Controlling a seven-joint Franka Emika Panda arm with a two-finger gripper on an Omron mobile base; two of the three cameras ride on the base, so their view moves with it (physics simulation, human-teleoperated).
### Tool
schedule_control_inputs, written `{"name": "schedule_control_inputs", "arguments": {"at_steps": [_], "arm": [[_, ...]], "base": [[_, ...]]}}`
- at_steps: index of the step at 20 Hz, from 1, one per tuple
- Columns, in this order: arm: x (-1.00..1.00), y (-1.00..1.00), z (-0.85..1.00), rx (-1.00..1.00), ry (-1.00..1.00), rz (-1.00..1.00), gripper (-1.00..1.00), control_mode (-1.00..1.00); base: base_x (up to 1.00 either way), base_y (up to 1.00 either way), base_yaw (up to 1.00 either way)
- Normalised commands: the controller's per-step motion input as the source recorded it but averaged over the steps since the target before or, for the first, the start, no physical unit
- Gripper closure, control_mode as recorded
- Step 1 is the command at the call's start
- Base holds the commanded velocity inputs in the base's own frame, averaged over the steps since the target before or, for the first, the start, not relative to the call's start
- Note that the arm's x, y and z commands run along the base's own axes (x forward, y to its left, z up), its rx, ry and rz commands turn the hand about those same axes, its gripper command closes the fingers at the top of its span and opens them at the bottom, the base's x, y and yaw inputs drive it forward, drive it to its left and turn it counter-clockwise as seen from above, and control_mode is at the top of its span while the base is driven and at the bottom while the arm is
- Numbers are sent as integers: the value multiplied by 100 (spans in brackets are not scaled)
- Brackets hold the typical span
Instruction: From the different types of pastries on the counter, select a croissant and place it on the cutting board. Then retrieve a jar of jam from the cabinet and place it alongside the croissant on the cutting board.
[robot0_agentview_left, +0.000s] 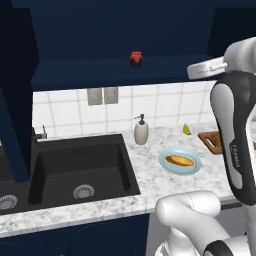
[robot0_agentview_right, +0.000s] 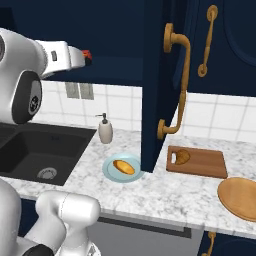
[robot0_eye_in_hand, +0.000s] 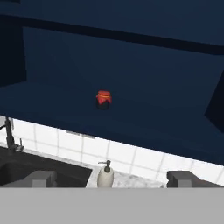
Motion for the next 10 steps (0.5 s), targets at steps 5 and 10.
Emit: {"name": "schedule_control_inputs", "arguments": {"at_steps": [5,10], "arm": [[21,13,-21,4,-14,-7,-100,-100],[53,0,-8,35,-36,1,-100,-100]], "base": [[0,0,0],[0,0,0]]}}
